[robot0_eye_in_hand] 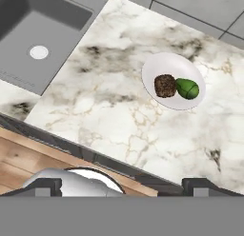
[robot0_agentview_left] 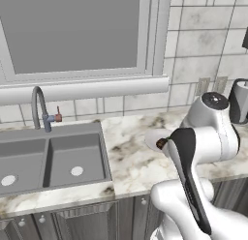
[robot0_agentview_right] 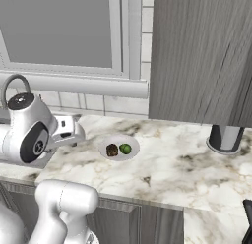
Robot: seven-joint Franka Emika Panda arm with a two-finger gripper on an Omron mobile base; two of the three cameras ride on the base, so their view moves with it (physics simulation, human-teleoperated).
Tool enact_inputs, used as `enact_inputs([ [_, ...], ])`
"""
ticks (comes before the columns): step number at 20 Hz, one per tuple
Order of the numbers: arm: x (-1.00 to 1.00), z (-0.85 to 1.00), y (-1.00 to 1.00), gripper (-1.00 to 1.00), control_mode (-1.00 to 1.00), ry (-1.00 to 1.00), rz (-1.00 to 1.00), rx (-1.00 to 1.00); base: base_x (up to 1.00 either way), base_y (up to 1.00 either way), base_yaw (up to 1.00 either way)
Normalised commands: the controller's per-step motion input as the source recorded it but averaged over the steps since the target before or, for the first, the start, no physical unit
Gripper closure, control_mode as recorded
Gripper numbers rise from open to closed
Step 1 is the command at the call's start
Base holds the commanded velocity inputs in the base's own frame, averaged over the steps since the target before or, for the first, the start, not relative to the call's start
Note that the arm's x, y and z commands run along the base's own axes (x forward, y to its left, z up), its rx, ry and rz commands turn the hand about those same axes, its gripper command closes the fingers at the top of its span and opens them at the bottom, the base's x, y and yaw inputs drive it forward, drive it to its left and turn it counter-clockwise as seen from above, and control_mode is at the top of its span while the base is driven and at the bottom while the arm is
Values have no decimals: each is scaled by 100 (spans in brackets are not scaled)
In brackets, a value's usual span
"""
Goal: Pick the avocado and bread from the counter and place them on the plate. Then pick the jam from the cabinet and place it next to the plate. Lastly close the cabinet door.
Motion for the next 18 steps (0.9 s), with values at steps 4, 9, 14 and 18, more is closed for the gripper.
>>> enact_inputs([
  [4,-58,17,3,-100,-100,-5,-4,0,0,0,0],
  [9,-62,2,0,-100,-100,-6,-2,3,0,0,0],
  [14,-28,0,0,-100,-100,-3,-2,1,0,0,0],
  [18,0,0,0,-100,-100,0,-2,0,0,0,0],
])
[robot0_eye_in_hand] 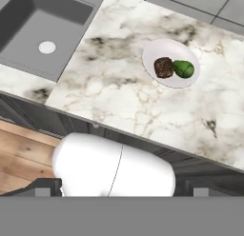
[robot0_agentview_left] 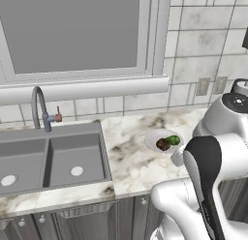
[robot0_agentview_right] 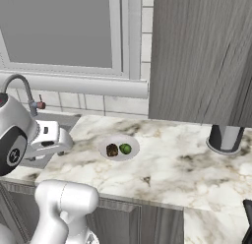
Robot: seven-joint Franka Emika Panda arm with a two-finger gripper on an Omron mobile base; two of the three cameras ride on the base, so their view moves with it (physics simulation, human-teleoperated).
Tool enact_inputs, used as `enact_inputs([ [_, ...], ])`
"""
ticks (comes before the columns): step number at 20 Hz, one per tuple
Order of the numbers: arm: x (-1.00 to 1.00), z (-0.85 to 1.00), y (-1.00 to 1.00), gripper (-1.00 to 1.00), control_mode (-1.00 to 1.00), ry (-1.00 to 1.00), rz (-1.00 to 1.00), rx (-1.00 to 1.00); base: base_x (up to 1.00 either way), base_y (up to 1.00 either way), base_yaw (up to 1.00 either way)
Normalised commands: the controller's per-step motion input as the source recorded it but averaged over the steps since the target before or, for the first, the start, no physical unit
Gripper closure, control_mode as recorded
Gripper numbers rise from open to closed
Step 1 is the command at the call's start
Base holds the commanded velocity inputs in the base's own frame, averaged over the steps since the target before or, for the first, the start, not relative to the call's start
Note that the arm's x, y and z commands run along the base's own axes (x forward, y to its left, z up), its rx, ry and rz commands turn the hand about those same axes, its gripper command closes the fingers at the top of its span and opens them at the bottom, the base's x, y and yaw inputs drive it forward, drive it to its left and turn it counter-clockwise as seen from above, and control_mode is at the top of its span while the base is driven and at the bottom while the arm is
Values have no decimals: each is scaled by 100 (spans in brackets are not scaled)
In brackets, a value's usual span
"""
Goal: Pick the avocado and bread from the counter and place them on the plate. Then pick the jam from the cabinet and place it next to the plate. Lastly close the cabinet door.
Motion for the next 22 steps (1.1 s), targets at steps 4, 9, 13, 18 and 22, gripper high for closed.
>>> enact_inputs([
  [4,0,0,0,-100,-100,0,-1,0,0,0,0],
  [9,0,0,0,-100,100,0,-1,0,0,0,0],
  [13,0,0,0,-100,100,0,0,0,-15,0,-3],
  [18,0,0,0,-100,100,0,0,0,-24,0,-8],
  [22,0,0,0,-100,100,0,0,0,-34,0,-10],
])
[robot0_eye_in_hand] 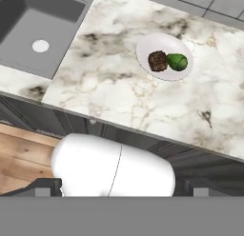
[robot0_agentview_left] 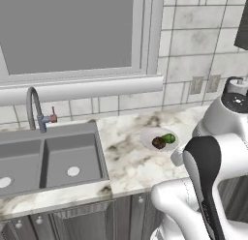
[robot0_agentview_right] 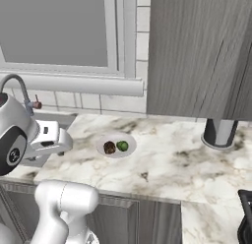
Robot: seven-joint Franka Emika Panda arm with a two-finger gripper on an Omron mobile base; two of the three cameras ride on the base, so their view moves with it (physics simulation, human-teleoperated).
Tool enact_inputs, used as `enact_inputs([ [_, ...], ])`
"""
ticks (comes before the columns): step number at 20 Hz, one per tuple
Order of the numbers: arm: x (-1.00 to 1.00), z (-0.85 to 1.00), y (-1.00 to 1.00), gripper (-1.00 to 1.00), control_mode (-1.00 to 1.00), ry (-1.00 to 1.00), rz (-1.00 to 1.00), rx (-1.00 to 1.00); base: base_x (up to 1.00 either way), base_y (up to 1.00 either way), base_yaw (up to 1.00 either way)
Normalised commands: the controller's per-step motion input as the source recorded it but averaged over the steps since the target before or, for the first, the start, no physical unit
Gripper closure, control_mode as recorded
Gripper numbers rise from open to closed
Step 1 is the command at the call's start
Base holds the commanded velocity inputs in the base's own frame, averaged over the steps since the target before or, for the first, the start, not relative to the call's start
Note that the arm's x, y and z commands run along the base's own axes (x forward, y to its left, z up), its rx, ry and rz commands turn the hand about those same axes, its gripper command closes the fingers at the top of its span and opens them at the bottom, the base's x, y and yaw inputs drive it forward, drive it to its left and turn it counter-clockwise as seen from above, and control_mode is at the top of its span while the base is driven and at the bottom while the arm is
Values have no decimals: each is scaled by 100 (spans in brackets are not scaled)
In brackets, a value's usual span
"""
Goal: Pick the avocado and bread from the counter and place them on the plate. Then pick the jam from the cabinet and place it next to the plate. Lastly close the cabinet door.
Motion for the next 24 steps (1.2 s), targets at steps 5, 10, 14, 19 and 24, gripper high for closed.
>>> enact_inputs([
  [5,0,0,0,-100,100,0,0,0,-50,0,-10],
  [10,0,0,0,-100,100,0,0,0,-37,0,-12],
  [14,0,0,0,-100,100,0,0,0,-26,0,-17],
  [19,0,0,0,-100,100,0,0,0,-22,1,-24],
  [24,0,0,0,-100,100,0,0,0,-19,9,-27],
])
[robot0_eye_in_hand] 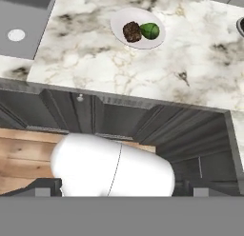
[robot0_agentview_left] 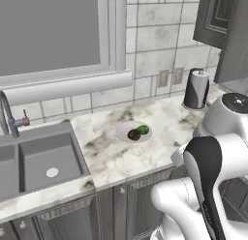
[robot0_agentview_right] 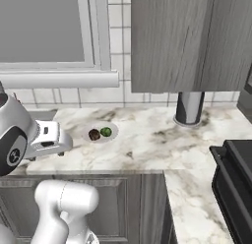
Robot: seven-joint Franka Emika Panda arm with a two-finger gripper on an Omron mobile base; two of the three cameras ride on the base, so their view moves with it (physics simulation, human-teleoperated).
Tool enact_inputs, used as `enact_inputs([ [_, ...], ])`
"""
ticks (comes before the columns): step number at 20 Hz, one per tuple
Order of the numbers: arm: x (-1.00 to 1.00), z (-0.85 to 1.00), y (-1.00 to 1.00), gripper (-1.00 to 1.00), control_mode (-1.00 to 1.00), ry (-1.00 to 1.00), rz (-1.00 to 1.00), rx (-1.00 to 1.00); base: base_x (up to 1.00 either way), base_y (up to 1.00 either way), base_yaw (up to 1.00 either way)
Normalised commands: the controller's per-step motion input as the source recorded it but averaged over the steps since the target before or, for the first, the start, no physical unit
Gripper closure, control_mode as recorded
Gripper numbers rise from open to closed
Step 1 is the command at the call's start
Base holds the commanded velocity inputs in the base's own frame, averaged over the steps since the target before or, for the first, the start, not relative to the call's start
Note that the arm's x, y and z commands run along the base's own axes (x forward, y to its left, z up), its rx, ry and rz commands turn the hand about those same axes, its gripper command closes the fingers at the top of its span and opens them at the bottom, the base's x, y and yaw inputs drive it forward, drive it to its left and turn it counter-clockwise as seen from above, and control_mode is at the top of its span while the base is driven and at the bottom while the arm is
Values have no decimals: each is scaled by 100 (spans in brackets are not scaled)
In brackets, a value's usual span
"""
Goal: Pick the avocado and bread from the counter and place them on the plate. Then pick the jam from the cabinet and place it next to the plate. Lastly close the cabinet door.
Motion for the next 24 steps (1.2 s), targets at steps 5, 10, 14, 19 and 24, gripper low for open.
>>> enact_inputs([
  [5,0,0,0,-100,100,0,0,0,-23,6,-29],
  [10,0,0,0,-100,100,0,0,0,-20,0,-31],
  [14,0,0,0,-100,100,0,0,0,-17,0,-34],
  [19,0,0,0,-100,100,0,0,0,-10,0,-40],
  [24,0,0,0,-100,100,0,0,0,0,0,-40],
])
